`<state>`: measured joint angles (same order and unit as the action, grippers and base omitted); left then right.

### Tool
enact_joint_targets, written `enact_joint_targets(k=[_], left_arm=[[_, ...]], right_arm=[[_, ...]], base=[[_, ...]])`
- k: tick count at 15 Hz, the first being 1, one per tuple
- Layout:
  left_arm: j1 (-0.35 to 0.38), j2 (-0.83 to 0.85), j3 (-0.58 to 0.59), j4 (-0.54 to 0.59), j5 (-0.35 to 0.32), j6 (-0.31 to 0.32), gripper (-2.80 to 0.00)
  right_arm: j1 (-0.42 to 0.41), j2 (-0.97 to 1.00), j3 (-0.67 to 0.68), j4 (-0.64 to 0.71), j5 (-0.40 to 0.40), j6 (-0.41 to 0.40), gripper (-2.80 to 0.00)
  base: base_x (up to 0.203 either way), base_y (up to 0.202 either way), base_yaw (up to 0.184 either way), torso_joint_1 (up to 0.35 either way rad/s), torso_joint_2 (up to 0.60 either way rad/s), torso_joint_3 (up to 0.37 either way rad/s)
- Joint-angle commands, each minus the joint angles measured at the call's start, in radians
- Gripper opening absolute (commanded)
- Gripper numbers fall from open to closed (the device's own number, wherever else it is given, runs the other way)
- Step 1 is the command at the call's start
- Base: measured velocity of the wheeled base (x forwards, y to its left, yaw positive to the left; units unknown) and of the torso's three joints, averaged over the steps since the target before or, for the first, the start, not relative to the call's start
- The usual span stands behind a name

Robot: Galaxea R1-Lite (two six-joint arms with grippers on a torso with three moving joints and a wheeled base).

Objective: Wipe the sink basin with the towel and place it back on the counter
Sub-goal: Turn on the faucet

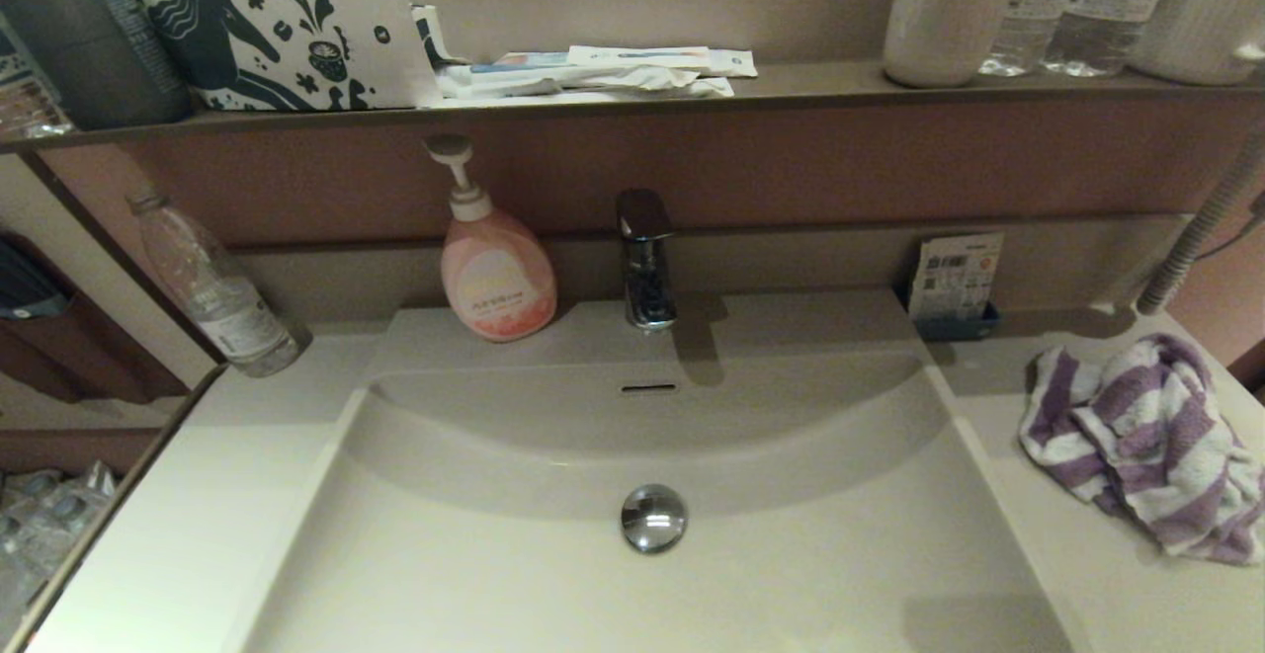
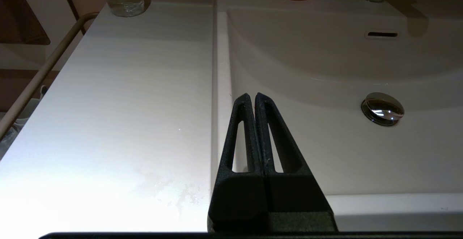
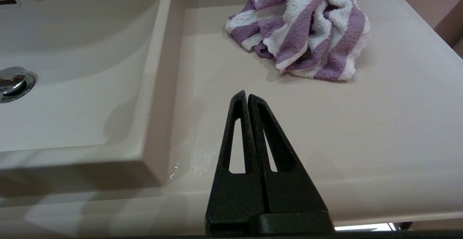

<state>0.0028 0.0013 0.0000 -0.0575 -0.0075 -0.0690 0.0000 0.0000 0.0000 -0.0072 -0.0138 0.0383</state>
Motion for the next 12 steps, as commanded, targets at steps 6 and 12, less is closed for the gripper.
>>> enact_joint_targets(k=[6,12], left_arm=[[0.000,0.000,0.000,0.000,0.000,0.001,-2.80],[0.000,0.000,-0.017,-0.002,-0.012,0.038,-2.80]], right_arm=[[0.000,0.000,0.000,0.000,0.000,0.000,-2.80],[0.000,0.000,0.000,0.000,0.000,0.000,-2.80]], base=[[0.000,0.000,0.000,0.000,0.00,0.000],[0.000,0.000,0.000,0.000,0.00,0.000]])
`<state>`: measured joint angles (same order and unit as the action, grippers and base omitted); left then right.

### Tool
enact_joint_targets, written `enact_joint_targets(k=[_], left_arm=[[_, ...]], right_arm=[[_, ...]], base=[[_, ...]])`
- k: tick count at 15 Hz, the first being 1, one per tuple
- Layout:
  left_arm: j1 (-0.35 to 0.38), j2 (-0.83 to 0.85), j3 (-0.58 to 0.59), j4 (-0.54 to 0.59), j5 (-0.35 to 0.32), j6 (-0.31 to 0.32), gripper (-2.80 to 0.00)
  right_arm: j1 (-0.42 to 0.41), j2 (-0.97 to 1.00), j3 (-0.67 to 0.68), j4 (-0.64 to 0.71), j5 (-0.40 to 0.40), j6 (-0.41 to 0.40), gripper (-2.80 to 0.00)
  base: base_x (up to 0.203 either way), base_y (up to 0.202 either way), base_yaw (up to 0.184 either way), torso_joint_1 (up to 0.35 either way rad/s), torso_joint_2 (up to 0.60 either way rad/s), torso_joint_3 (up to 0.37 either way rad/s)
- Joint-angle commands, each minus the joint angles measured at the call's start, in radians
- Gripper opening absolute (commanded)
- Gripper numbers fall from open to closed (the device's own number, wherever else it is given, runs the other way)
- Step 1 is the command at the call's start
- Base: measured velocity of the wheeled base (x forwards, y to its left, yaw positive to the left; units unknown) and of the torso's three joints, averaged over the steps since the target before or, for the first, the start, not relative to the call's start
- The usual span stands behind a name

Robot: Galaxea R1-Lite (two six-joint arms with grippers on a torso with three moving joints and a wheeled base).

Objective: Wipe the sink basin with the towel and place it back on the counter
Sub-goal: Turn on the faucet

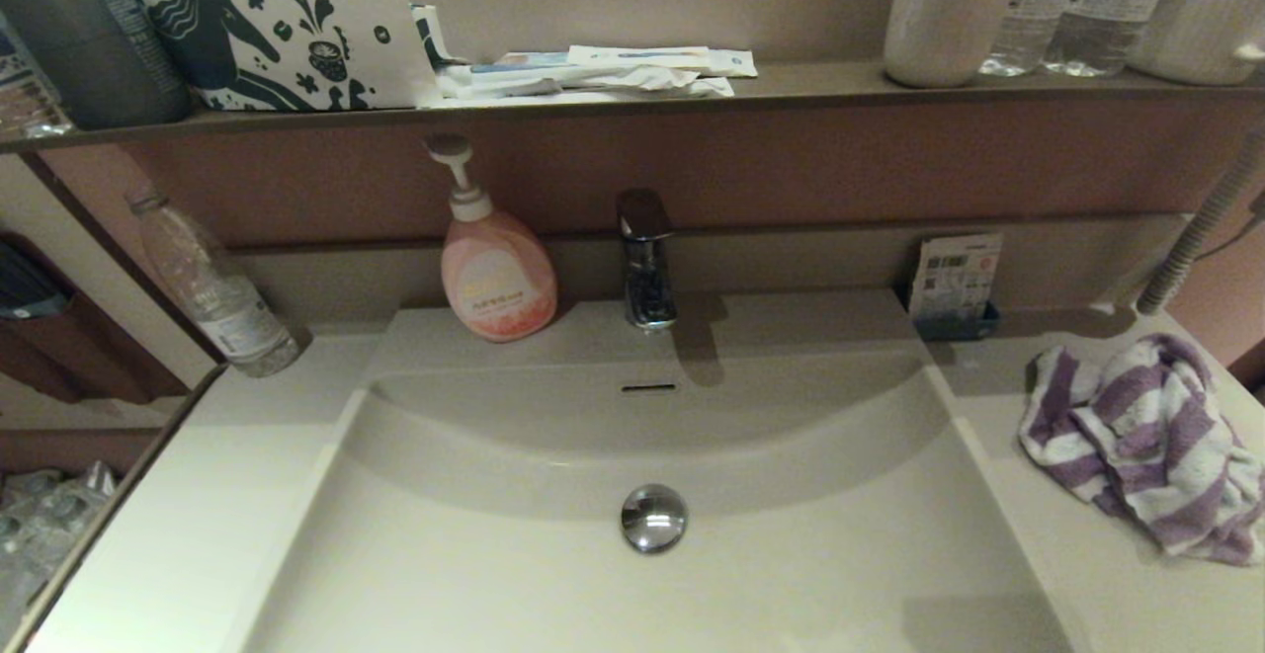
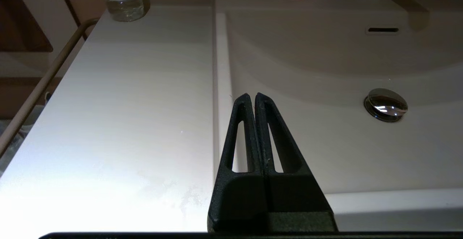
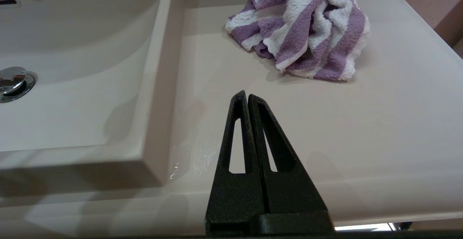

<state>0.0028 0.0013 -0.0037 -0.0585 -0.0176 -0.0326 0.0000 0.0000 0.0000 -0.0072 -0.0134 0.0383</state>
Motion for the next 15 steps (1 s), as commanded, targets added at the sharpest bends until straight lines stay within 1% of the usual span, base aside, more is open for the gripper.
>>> enact_joint_targets(k=[1,3,7,11,13,15], left_arm=[[0.000,0.003,-0.066,0.003,-0.020,0.002,-2.80],[0.001,0.057,-0.155,0.006,-0.074,0.003,-2.80],[0.000,0.189,-0.229,-0.003,-0.103,0.000,-2.80],[0.002,0.391,-0.344,-0.020,-0.161,-0.003,-2.80],[0.001,0.509,-0.382,-0.070,-0.189,0.000,-2.80],[-0.001,0.624,-0.387,-0.155,-0.220,0.011,-2.80]], right_arm=[[0.000,0.000,0.000,0.000,0.000,0.000,-2.80],[0.000,0.000,0.000,0.000,0.000,0.000,-2.80],[0.000,0.000,0.000,0.000,0.000,0.000,-2.80],[0.000,0.000,0.000,0.000,0.000,0.000,-2.80],[0.000,0.000,0.000,0.000,0.000,0.000,-2.80],[0.000,0.000,0.000,0.000,0.000,0.000,-2.80]], base=[[0.000,0.000,0.000,0.000,0.00,0.000],[0.000,0.000,0.000,0.000,0.00,0.000],[0.000,0.000,0.000,0.000,0.00,0.000],[0.000,0.000,0.000,0.000,0.00,0.000],[0.000,0.000,0.000,0.000,0.00,0.000],[0.000,0.000,0.000,0.000,0.00,0.000]])
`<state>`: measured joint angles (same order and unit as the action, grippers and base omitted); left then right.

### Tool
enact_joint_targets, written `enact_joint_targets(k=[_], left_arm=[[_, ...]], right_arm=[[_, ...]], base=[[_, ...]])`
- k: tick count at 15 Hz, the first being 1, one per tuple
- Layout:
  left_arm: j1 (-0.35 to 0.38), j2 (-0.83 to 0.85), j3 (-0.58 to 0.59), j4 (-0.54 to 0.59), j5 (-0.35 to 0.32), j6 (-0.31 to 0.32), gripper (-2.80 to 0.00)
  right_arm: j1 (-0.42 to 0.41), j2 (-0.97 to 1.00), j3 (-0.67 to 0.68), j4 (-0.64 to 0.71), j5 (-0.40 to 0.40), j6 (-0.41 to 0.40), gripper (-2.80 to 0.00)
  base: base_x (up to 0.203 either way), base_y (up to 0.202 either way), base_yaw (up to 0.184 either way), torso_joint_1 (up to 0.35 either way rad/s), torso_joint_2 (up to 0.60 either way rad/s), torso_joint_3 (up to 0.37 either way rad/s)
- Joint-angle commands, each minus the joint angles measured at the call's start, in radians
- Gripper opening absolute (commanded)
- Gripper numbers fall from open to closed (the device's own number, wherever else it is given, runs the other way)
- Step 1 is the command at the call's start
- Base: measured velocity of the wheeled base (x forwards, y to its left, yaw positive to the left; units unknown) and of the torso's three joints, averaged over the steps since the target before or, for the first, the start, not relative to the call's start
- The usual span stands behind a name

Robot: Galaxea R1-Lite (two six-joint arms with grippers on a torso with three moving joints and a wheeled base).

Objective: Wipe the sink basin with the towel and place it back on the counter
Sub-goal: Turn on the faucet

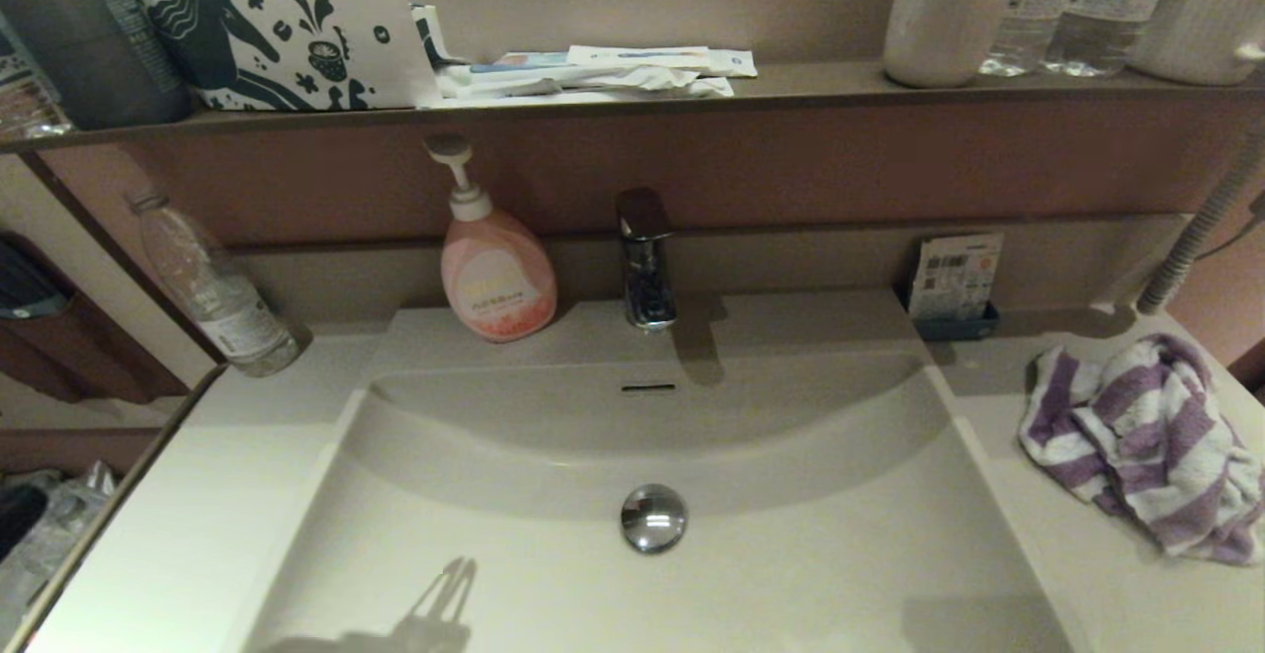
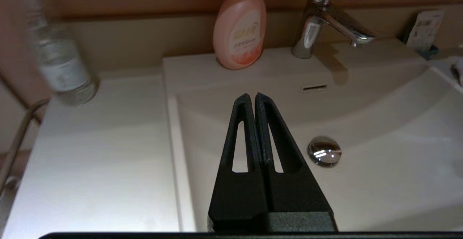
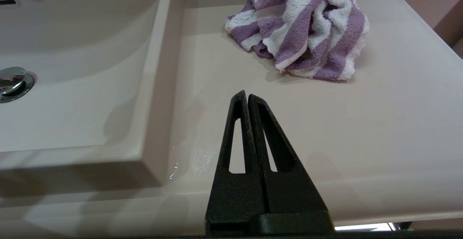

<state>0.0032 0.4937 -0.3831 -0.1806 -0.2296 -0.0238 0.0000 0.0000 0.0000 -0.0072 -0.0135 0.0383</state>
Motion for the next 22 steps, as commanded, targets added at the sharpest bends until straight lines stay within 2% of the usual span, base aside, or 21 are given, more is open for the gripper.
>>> enact_joint_targets(k=[1,2,4,7,8,12,13,17,20,22], left_arm=[[-0.006,0.190,-0.006,-0.083,-0.022,0.006,-2.80],[-0.023,0.241,-0.006,-0.132,-0.030,0.006,-2.80],[-0.105,0.327,0.004,-0.230,-0.035,0.005,-2.80],[-0.184,0.461,0.038,-0.400,-0.014,-0.005,-2.80],[-0.226,0.509,0.045,-0.452,0.017,-0.007,-2.80],[-0.528,0.694,0.022,-0.618,0.227,-0.056,-2.80],[-0.580,0.745,0.006,-0.655,0.272,-0.069,-2.80],[-0.663,0.951,-0.090,-0.797,0.353,-0.086,-2.80],[-0.761,1.082,-0.217,-0.832,0.436,-0.086,-2.80],[-0.784,1.148,-0.285,-0.836,0.457,-0.083,-2.80]], right_arm=[[0.000,0.000,0.000,0.000,0.000,0.000,-2.80],[0.000,0.000,0.000,0.000,0.000,0.000,-2.80],[-0.001,0.000,0.000,0.000,0.000,0.000,-2.80],[0.000,0.000,0.000,0.000,0.000,0.000,-2.80],[0.000,0.000,0.000,0.000,0.000,0.000,-2.80],[0.000,0.000,0.000,0.000,0.000,0.000,-2.80],[0.000,0.000,0.000,0.000,0.000,0.000,-2.80],[0.000,0.000,0.000,0.000,0.000,0.000,-2.80],[0.000,0.000,0.000,0.000,0.000,0.000,-2.80],[0.000,0.000,0.000,0.000,0.000,0.000,-2.80]], base=[[0.000,0.000,0.000,0.000,0.00,0.000],[0.000,0.000,0.000,0.000,0.00,0.000],[0.000,0.000,0.000,0.000,0.00,0.000],[0.000,0.000,0.000,0.000,0.00,0.000],[0.000,0.000,0.000,0.000,0.00,0.000],[0.000,0.000,0.000,0.000,0.00,0.000],[0.000,0.000,0.000,0.000,0.00,0.000],[0.000,0.000,0.000,0.000,0.00,0.000],[0.000,0.000,0.000,0.000,0.00,0.000],[0.000,0.000,0.000,0.000,0.00,0.000]])
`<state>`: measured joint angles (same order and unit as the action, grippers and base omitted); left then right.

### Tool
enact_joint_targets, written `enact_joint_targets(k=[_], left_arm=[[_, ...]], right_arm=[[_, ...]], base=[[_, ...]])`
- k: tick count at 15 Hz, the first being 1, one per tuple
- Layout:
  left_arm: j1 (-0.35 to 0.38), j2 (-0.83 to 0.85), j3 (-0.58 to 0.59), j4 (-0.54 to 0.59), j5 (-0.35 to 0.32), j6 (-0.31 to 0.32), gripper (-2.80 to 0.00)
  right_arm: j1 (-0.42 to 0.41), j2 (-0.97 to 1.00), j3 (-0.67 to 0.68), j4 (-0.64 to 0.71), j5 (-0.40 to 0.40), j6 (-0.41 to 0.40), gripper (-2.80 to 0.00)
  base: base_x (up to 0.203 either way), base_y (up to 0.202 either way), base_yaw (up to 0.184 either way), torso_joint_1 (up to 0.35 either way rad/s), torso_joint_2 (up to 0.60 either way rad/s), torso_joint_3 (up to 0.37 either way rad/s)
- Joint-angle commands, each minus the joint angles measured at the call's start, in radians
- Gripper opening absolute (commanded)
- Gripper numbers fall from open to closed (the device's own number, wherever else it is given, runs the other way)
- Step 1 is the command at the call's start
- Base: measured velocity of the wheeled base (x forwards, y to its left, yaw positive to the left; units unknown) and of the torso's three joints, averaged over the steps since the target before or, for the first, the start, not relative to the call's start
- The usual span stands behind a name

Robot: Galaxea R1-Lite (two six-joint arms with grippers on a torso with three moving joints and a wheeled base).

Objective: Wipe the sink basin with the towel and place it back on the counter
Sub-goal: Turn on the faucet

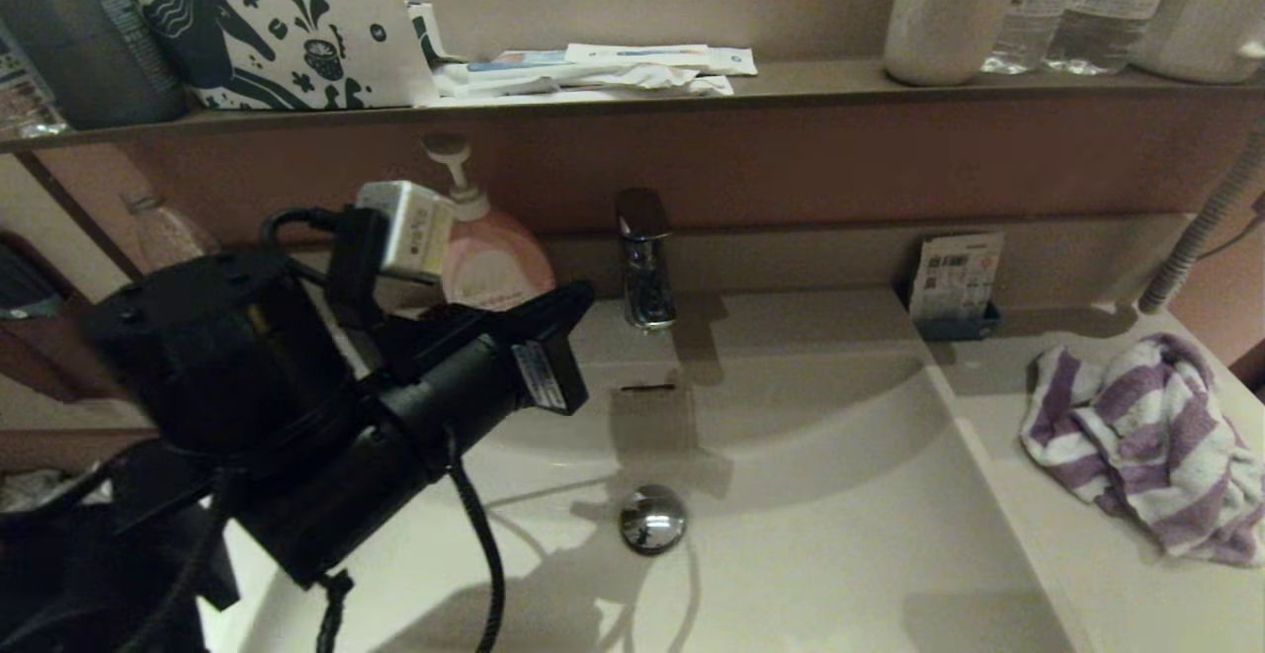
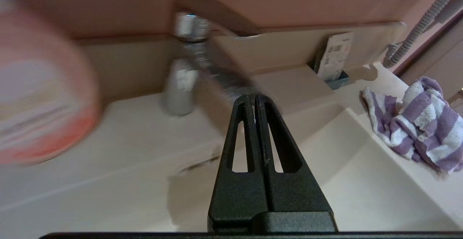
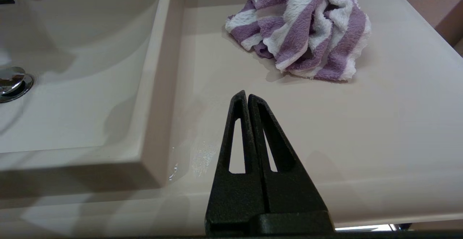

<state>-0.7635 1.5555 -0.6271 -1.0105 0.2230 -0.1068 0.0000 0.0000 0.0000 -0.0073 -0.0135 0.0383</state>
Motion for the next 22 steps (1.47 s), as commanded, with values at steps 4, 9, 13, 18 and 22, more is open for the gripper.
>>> enact_joint_targets(k=[4,9,13,18,22], left_arm=[[-0.022,0.176,-0.127,-0.027,0.009,0.001,-2.80],[-0.021,0.265,-0.244,-0.083,0.007,0.026,-2.80],[-0.014,0.291,-0.268,-0.083,0.006,0.041,-2.80],[0.016,0.317,-0.315,-0.080,0.001,0.043,-2.80],[0.075,0.355,-0.369,-0.077,-0.041,0.068,-2.80]], right_arm=[[0.000,0.000,0.000,0.000,0.000,0.000,-2.80],[0.000,0.000,0.000,0.000,0.000,0.000,-2.80],[0.000,0.000,0.000,0.000,0.000,0.000,-2.80],[0.000,0.000,0.000,0.000,0.000,0.000,-2.80],[0.000,0.000,0.000,0.000,0.000,0.000,-2.80]], base=[[0.000,0.000,0.000,0.000,0.00,0.000],[0.000,0.000,0.000,0.000,0.00,0.000],[0.000,0.000,0.000,0.000,0.00,0.000],[0.000,0.000,0.000,0.000,0.00,0.000],[0.000,0.000,0.000,0.000,0.00,0.000]])
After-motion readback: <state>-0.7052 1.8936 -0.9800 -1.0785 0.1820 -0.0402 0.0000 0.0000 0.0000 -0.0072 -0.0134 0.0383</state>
